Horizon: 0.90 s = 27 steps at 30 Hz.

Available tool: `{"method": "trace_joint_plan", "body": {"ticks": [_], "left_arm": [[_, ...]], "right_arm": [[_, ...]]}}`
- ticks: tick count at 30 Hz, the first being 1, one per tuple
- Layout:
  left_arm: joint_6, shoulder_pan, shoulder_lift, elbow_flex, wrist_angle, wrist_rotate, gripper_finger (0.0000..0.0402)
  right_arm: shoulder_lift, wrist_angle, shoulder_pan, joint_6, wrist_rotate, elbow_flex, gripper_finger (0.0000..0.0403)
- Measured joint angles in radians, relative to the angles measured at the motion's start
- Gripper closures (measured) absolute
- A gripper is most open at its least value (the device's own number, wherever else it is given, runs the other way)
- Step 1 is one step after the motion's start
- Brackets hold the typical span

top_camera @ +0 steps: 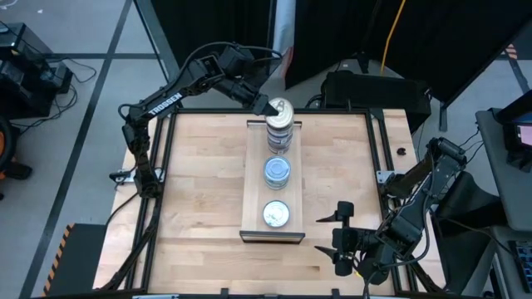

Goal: Stack canned seafood by type on shelf
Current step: Stack the blue-pink tuna can on the other blue-pink tuna can

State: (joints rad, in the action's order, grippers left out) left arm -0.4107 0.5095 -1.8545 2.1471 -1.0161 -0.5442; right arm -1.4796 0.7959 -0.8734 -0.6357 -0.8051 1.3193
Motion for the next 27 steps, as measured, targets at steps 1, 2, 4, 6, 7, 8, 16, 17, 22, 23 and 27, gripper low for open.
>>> {"method": "trace_joint_plan", "body": {"ticks": [1, 2, 4, 6, 7, 8, 16, 17, 22, 23, 27], "left_arm": [[0.0, 0.0, 0.0, 0.0, 0.0, 0.005, 0.0145], [0.0, 0.0, 0.0, 0.0, 0.001, 0.009, 0.0145], [0.002, 0.0, 0.0, 0.0, 0.001, 0.015, 0.0145], [0.006, 0.0, 0.0, 0.0, 0.001, 0.015, 0.0145], [0.01, -0.001, 0.0, 0.0, 0.001, 0.016, 0.0144], [0.019, -0.002, 0.0, 0.0, 0.002, 0.018, 0.0144], [0.056, -0.015, -0.002, -0.002, 0.033, 0.073, 0.0116], [0.061, -0.017, -0.002, -0.002, 0.034, 0.078, 0.0115], [0.08, -0.02, -0.005, -0.003, 0.03, 0.081, 0.0113], [0.081, -0.02, -0.005, -0.003, 0.029, 0.081, 0.0113], [0.095, -0.019, -0.005, -0.003, 0.031, 0.079, 0.0113]], "right_arm": [[0.0, 0.0, 0.0, 0.0, 0.0, 0.0, 0.0074], [0.0, 0.0, 0.0, 0.0, 0.0, 0.0, 0.0074], [0.0, 0.0, 0.0, 0.0, 0.0, 0.0, 0.0074], [0.0, 0.0, 0.0, 0.0, 0.0, 0.0, 0.0074], [0.0, 0.0, 0.0, 0.0, 0.0, 0.0, 0.0074], [0.0, 0.0, 0.0, 0.0, 0.0, 0.0, 0.0074], [0.0, 0.0, 0.0, 0.0, -0.001, 0.0, 0.0074], [0.0, 0.0, 0.0, 0.0, -0.001, 0.0, 0.0074], [0.0, 0.0, 0.0, 0.0, -0.001, 0.0, 0.0074], [0.0, 0.0, 0.0, 0.0, -0.001, 0.0, 0.0074], [0.0, 0.0, 0.0, 0.0, -0.001, 0.0, 0.0074]]}}
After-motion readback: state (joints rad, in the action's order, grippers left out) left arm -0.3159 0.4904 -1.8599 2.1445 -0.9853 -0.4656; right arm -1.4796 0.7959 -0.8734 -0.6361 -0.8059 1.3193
